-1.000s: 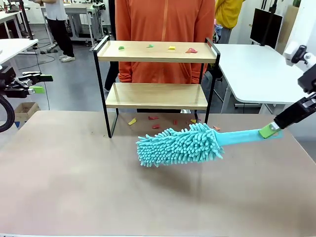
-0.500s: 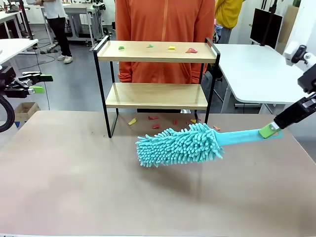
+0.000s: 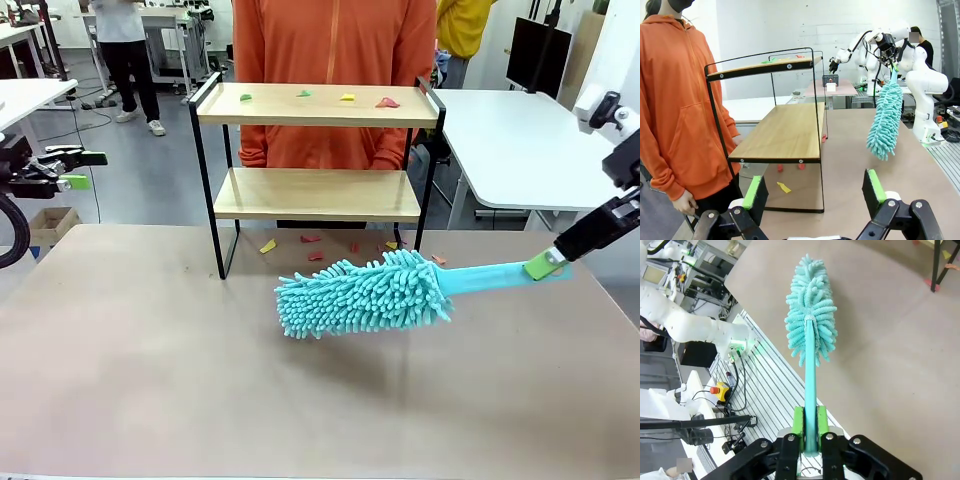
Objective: Clean the shelf.
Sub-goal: Clean the specific section of the Shelf indicated by the human with the Duster.
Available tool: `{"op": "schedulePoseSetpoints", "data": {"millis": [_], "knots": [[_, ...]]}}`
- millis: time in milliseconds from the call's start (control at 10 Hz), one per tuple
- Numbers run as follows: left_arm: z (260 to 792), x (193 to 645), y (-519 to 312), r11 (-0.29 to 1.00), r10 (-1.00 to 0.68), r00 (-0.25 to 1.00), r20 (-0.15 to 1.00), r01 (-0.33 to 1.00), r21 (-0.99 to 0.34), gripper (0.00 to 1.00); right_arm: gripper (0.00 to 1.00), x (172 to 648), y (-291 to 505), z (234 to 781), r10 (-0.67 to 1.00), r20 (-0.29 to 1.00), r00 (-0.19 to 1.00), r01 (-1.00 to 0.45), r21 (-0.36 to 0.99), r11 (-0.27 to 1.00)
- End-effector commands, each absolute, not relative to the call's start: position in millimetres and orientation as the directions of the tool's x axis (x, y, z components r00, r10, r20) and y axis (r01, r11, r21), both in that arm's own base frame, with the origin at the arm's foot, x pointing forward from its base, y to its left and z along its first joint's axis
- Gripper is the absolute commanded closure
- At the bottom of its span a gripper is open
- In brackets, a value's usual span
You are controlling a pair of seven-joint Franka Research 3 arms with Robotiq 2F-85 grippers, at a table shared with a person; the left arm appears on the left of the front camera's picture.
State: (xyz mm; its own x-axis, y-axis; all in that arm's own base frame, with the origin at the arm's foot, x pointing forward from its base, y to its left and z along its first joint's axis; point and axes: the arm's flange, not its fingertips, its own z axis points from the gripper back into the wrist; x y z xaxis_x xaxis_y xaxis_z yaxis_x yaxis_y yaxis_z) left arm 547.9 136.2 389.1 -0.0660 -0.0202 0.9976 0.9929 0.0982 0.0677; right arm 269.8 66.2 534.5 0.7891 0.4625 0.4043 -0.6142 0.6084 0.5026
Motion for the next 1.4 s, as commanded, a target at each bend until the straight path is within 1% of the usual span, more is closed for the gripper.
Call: {"op": "schedulePoseSetpoints", "data": {"millis": [0,1300], "knots": [[390.8,545.8,135.7,0.095,-0.014,-0.083,0.996,0.992,0.084,0.0,0.86,267.7,69.8,538.0,0.458,0.409,0.789,-0.614,0.504,0.607],[390.8,545.8,135.7,0.095,-0.014,-0.083,0.996,0.992,0.084,0.0,0.86,267.7,69.8,538.0,0.458,0.409,0.789,-0.614,0.504,0.607]]}}
